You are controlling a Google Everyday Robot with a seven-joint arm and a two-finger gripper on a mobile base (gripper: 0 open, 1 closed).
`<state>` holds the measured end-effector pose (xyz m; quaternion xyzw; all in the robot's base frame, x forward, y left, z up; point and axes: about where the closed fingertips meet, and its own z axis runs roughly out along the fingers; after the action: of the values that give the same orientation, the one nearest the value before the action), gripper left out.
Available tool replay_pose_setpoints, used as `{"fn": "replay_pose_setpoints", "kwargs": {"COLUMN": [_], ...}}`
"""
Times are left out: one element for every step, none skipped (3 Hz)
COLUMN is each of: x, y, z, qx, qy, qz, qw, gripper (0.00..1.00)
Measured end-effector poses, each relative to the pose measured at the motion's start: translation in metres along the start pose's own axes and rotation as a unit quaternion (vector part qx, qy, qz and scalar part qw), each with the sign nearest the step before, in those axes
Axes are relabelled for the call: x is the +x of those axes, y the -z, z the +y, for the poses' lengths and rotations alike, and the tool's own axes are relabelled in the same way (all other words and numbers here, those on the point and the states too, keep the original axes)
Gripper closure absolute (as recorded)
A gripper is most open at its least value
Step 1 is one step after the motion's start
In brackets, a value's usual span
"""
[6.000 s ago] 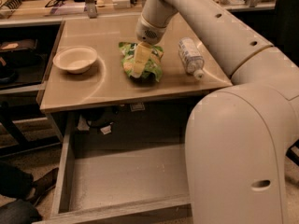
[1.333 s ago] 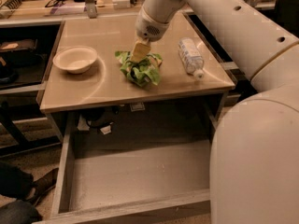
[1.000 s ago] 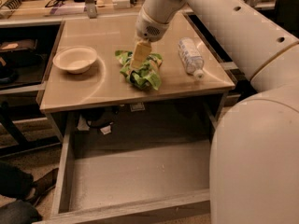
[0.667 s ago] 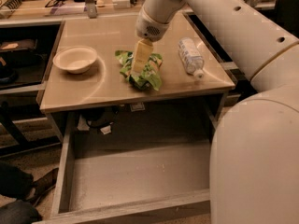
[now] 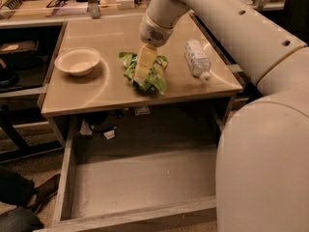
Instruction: Place green rice chip bag into top drawer
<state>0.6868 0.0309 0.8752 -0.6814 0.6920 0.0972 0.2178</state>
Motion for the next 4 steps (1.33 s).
{"fn": "replay_pose_setpoints", "kwargs": {"x": [0.005,0.009,0.011,0.010], "y": [-0.026,-0.048,-0.061,-0.060], "z": [0.006,0.017,0.026,0.026], "qx": [-0.025,-0.048,-0.062,-0.062], "qy": [-0.014,-0.032,-0.033,-0.033], "qz": [-0.004,-0.014,-0.019,-0.019], "qw": [0.9996,0.9982,0.9974,0.9974], "gripper": [0.00,0.00,0.19,0.42]}}
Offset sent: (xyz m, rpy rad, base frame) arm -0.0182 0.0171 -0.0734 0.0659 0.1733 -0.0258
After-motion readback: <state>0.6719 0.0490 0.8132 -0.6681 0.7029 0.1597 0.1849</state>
